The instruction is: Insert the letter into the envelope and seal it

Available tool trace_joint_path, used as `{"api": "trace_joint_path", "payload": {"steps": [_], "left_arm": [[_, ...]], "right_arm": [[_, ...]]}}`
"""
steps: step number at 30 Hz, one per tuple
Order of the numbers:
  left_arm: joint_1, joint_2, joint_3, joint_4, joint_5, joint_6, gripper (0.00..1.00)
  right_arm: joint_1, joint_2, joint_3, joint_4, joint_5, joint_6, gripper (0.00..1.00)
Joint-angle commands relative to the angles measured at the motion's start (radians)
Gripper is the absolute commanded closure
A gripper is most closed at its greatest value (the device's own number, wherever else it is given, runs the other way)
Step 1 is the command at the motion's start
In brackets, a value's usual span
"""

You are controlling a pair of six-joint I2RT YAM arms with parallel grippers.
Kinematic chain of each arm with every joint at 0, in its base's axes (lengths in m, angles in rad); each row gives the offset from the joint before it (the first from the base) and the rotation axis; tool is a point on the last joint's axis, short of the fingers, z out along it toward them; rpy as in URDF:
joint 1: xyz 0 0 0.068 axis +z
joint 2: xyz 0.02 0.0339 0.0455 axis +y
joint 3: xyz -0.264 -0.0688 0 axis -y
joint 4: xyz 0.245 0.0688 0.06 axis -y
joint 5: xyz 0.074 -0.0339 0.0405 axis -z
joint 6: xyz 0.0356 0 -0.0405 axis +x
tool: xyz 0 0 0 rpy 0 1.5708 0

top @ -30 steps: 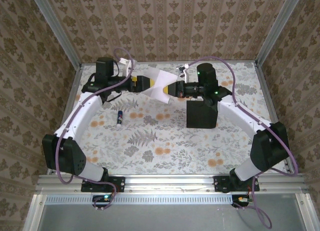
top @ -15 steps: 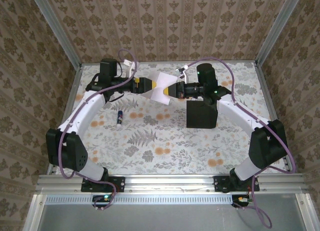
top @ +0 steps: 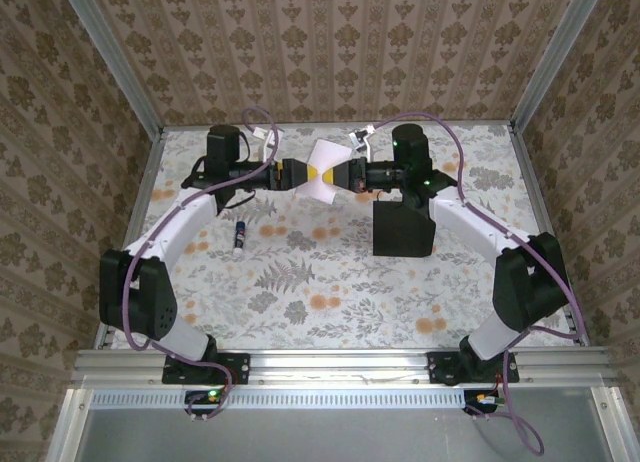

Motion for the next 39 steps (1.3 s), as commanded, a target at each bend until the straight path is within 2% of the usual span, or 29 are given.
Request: {"api": "trace_joint_path", "payload": {"steps": [1,6,16,23,26,34,39], "left_arm": [[-0.008,-0.007,-0.040,0.276,0.085,-0.188,0.00],[-0.015,0.000,-0.055,0.434,0.116,-0.312,0.00],[-0.042,-0.012,-0.029,0.397,0.133,-0.298,0.11],[-0.043,-0.014,-0.007,0.279,0.123,-0.213,0.28],[-0.041,-0.013,-0.001,0.244,0.123,-0.189,0.39],[-0.026,-0.011,-0.001,0.217,0.113,-0.175,0.66],[-0.020,-0.012,-0.001,0.217,0.111,-0.177,0.75]], "right_arm": [[-0.003,0.023,0.025,0.065,-0.031,0.034,1.00],[-0.003,0.039,0.025,0.083,-0.030,0.042,1.00],[-0.002,0.060,0.015,0.097,-0.026,0.042,1.00],[-0.004,0.060,0.015,0.097,-0.026,0.039,1.00],[-0.004,0.057,0.015,0.090,-0.027,0.034,1.00],[-0.006,0.051,0.023,0.067,-0.027,0.017,1.00],[-0.007,0.044,0.025,0.062,-0.026,0.015,0.99]]}}
